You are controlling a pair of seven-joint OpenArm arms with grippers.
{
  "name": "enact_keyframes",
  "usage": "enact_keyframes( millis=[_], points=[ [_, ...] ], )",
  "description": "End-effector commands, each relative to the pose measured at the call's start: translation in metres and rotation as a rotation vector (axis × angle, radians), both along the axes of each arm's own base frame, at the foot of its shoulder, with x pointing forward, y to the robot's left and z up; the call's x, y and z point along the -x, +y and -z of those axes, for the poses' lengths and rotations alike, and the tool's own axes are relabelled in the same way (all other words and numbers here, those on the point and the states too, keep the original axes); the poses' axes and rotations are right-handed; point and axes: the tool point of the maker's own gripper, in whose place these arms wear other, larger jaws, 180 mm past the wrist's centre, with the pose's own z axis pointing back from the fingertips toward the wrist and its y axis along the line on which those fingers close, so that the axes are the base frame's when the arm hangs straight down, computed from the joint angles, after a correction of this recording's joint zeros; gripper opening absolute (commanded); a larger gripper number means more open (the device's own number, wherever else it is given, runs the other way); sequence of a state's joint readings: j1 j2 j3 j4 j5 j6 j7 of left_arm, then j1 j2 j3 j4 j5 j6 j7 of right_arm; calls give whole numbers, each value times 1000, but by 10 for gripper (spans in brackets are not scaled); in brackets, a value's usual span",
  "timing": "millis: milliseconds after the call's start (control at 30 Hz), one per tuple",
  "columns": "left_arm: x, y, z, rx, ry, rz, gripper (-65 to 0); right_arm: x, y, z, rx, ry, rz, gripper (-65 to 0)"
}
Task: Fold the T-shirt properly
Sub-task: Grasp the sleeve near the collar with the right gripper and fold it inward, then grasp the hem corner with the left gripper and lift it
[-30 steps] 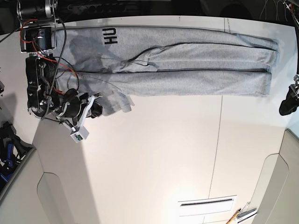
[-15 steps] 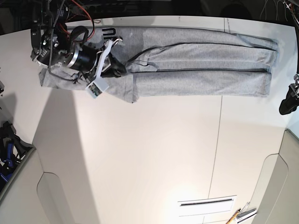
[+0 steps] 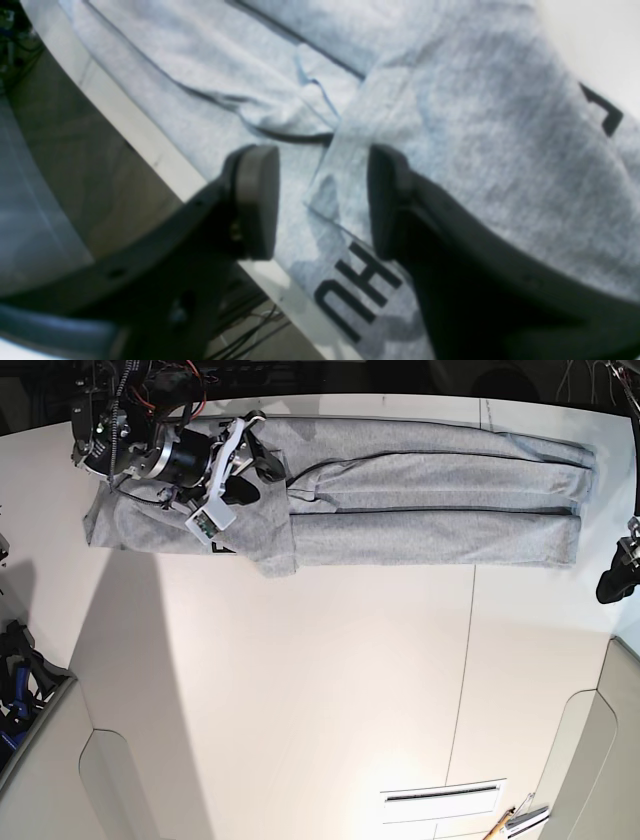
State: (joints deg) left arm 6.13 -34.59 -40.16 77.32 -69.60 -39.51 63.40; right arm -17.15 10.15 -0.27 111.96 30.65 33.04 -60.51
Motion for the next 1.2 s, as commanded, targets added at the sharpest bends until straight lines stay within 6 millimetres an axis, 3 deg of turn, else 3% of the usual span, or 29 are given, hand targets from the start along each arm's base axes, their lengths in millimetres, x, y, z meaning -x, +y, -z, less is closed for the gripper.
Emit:
enact_keyframes(
  millis=[0,100,267,467,600,867,1167],
  points=[
    [-4,9,-19,-25,-54,-5,-343,-8,3,-13,-27,-50,3,-364],
    [9,20,-15,-39,-33,-38,-284,-16,-6,-15,14,-90,24,-364],
    [44,42,2,-70,9,-136,-284,-30,-30,-21,46,-141,102,-364],
    [86,42,49,-4,109,-224,-284,-43,-58,-28,51,-177,200,-364],
    [101,40,77,74,146,-287,-284,-46,-66,-32,43,-184,229,-364],
    [110,27,98,130,185,-301,-284,-47,-66,-33,34,-188,232,-364],
    [102,-14,120,151,254,-174,-284,-47,-66,-33,34,-187,231,-364]
  ],
)
